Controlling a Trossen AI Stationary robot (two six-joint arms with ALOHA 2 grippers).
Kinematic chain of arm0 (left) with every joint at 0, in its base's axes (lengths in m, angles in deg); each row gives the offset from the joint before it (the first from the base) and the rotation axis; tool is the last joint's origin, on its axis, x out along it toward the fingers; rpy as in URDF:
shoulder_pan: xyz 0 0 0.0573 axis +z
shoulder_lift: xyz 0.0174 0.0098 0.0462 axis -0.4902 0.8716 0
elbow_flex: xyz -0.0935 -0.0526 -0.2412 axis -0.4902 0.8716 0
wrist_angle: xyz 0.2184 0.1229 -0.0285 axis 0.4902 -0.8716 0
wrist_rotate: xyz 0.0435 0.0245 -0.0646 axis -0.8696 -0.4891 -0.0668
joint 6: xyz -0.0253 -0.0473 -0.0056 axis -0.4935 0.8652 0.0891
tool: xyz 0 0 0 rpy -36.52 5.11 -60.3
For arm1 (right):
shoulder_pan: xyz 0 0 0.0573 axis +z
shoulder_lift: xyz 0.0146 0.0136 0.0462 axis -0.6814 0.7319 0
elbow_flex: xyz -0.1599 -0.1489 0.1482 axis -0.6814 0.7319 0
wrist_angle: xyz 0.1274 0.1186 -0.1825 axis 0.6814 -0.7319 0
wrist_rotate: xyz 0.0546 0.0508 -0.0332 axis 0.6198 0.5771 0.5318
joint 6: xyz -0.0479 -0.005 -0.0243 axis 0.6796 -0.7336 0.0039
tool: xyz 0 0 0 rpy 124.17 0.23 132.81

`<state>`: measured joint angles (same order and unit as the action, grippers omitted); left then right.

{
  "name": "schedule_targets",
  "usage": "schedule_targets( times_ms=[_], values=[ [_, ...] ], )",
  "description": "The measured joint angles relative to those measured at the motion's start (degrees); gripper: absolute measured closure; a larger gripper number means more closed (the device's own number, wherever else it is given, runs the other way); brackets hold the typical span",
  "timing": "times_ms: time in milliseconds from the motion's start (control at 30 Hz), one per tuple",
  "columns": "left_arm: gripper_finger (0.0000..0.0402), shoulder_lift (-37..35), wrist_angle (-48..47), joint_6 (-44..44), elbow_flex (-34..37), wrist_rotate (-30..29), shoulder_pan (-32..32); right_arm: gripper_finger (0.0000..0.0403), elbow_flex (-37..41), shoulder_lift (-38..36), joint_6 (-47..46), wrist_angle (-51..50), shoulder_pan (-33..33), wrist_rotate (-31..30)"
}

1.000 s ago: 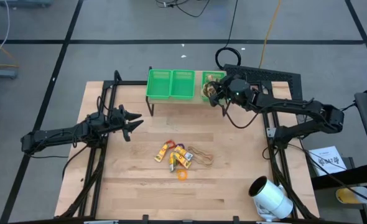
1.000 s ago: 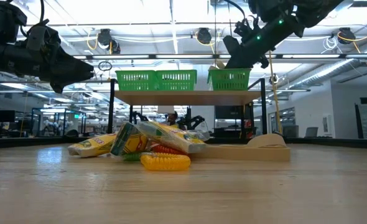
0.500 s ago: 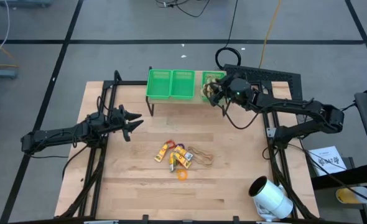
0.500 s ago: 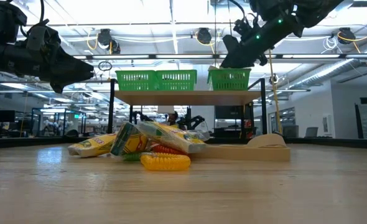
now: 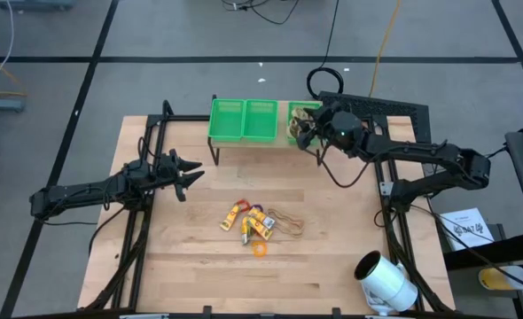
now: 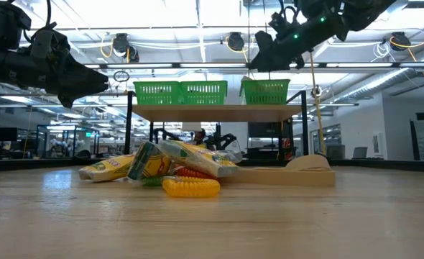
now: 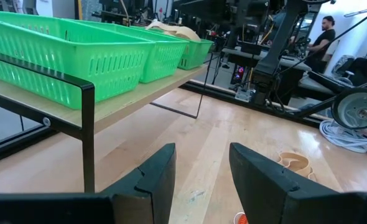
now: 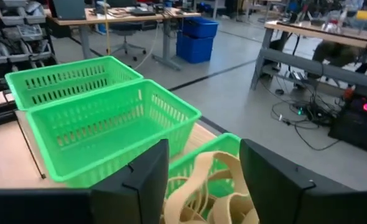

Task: Pick & Place Office Desk Supplies
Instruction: Put the brown rubber band into the right green bin on the shelf

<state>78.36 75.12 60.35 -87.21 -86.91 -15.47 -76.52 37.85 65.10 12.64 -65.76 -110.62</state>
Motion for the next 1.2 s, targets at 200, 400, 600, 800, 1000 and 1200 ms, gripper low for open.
schedule_targets(
  times_ms=[200,400,600,800,1000,1200],
  values=[
    [0.0243,0.0,0.0,0.0,0.0,0.0,0.0,0.0229,0.0,0.0,-1.3,0.5,1.8,8.8],
    [0.0243,0.0,0.0,0.0,0.0,0.0,0.0,0.0239,0.0,0.0,-1.5,2.0,7.5,22.4],
    [0.0243,0.0,0.0,0.0,0.0,0.0,0.0,0.0243,0.0,0.8,-5.2,3.3,18.7,25.5],
    [0.0243,0.0,0.0,0.0,0.0,0.0,0.0,0.0244,0.0,4.5,-7.8,13.3,30.5,25.7],
    [0.0243,0.0,0.0,0.0,0.0,0.0,0.0,0.0248,0.0,10.1,-6.2,25.9,39.7,25.4],
    [0.0243,0.0,0.0,0.0,0.0,0.0,0.0,0.0241,-6.6,13.2,-1.5,13.4,45.3,5.9]
  ],
)
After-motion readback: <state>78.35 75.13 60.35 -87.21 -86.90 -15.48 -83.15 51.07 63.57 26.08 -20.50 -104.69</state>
